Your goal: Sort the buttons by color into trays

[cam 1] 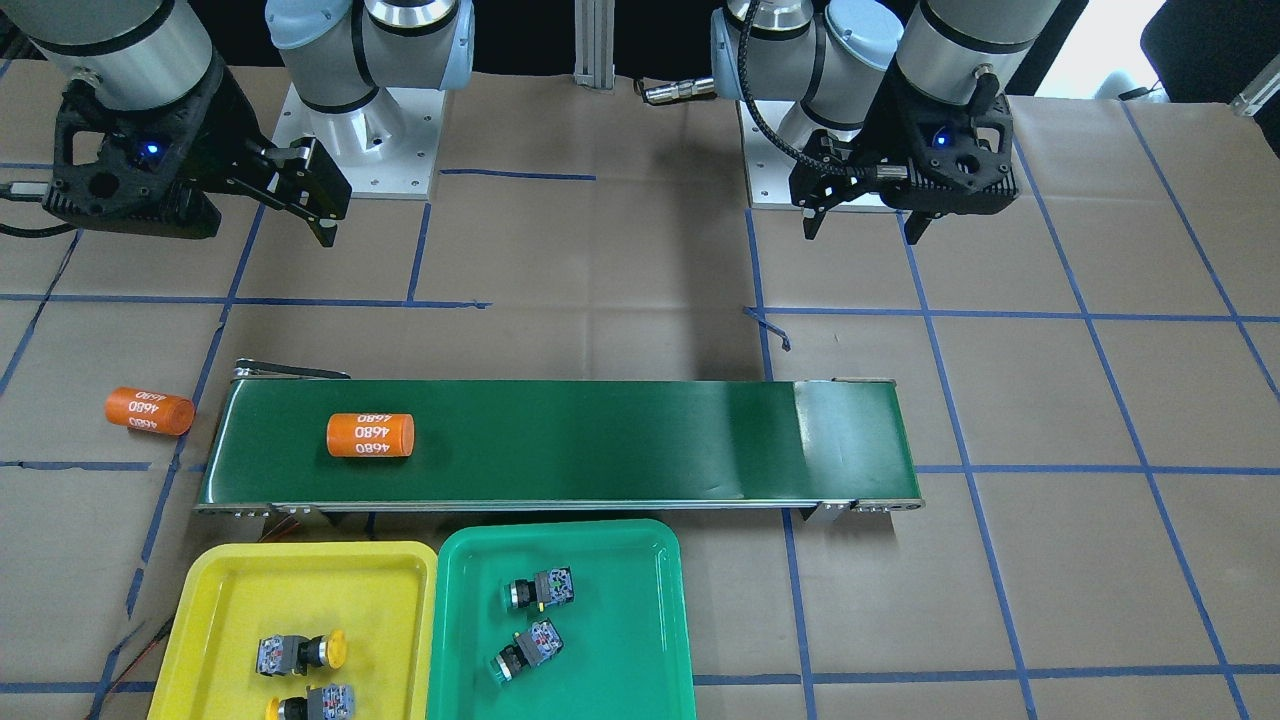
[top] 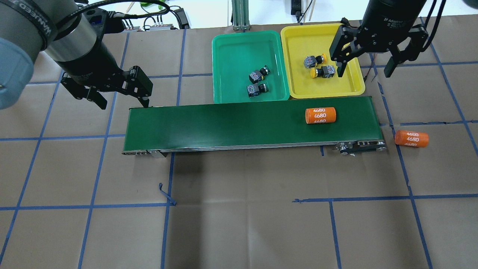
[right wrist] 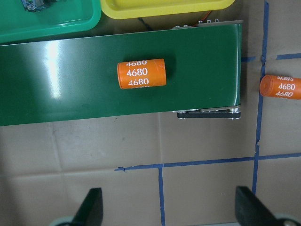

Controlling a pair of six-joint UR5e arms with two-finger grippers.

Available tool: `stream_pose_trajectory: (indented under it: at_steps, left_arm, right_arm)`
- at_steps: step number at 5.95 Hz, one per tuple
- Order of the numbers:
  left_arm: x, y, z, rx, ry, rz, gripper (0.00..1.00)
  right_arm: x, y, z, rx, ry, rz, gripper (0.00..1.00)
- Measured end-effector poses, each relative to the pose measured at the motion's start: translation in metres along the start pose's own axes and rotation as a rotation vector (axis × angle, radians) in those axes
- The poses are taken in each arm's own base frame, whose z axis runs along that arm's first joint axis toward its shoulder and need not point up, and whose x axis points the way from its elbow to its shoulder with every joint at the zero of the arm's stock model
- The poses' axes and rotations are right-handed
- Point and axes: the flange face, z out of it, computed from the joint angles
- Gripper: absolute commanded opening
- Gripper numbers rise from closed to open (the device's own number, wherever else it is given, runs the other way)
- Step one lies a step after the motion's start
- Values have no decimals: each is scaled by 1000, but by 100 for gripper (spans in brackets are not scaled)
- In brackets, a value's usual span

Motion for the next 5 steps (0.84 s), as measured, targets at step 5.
stream_pose_trajectory:
  at_steps: [5]
  left_arm:
    - [0, 0, 0, 0, -1, 0, 98]
  right_arm:
    - [-3, -9, 10, 36, -22, 8, 100]
